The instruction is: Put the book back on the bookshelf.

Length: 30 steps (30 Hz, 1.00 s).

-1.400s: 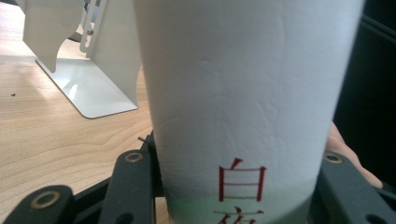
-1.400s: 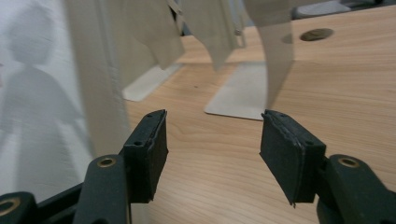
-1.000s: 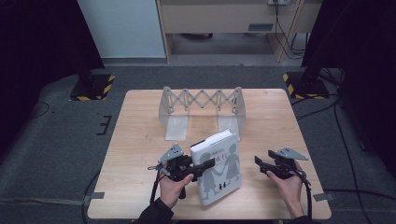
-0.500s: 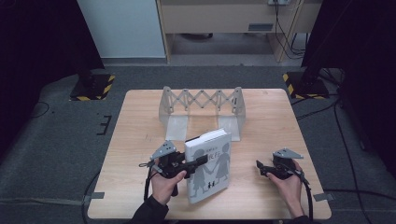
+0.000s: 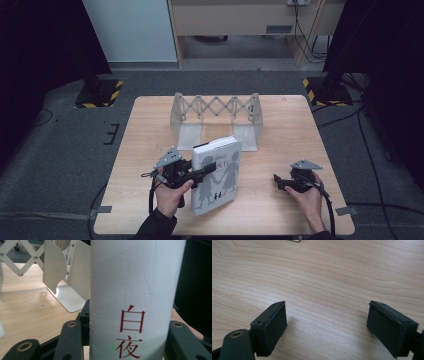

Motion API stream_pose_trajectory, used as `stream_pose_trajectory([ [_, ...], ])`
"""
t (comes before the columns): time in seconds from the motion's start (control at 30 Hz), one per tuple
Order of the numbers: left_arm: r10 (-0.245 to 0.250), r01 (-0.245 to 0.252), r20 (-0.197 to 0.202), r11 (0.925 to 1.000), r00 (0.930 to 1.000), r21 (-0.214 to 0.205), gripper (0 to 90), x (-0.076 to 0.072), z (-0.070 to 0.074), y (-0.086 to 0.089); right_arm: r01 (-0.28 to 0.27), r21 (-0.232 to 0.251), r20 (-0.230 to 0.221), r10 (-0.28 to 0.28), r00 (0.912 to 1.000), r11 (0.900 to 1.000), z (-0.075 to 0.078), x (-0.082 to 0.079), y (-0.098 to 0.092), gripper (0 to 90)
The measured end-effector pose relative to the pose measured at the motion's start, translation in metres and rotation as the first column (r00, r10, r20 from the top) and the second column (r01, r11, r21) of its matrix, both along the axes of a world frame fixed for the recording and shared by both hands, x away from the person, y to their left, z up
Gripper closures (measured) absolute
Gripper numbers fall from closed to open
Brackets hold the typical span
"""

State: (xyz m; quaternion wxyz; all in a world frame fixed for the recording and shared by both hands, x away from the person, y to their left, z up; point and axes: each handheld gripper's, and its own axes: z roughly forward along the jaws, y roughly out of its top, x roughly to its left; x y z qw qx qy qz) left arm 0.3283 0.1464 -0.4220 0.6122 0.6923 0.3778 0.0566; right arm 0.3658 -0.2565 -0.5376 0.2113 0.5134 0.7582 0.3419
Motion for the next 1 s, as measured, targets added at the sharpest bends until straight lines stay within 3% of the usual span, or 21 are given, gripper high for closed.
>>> stream_pose_trajectory([
  [0.1,0.015,-0.015,0.008,0.9998,0.9999,-0.012,52.1,0.0,0.005,0.006,-0.017,-0.028,-0.005,0.017,0.9998,0.9995,0.0,0.0,0.003,13.0],
  [0.27,0.036,-0.036,0.022,0.999,0.9991,-0.028,52.1,-0.001,0.012,0.015,-0.009,-0.026,-0.006,0.008,0.9999,0.9996,-0.001,0.001,0.003,11.0],
  [0.63,0.098,-0.098,0.049,0.9951,0.994,0.003,52.0,0.004,0.023,0.033,-0.013,-0.029,-0.021,0.013,0.9997,0.9995,-0.001,0.002,0.003,7.6],
  [1.0,0.189,-0.191,0.07,0.9815,0.9795,0.017,52.1,0.021,0.034,0.056,-0.013,-0.03,-0.018,0.013,0.9998,0.9995,-0.001,0.002,0.003,7.6],
])
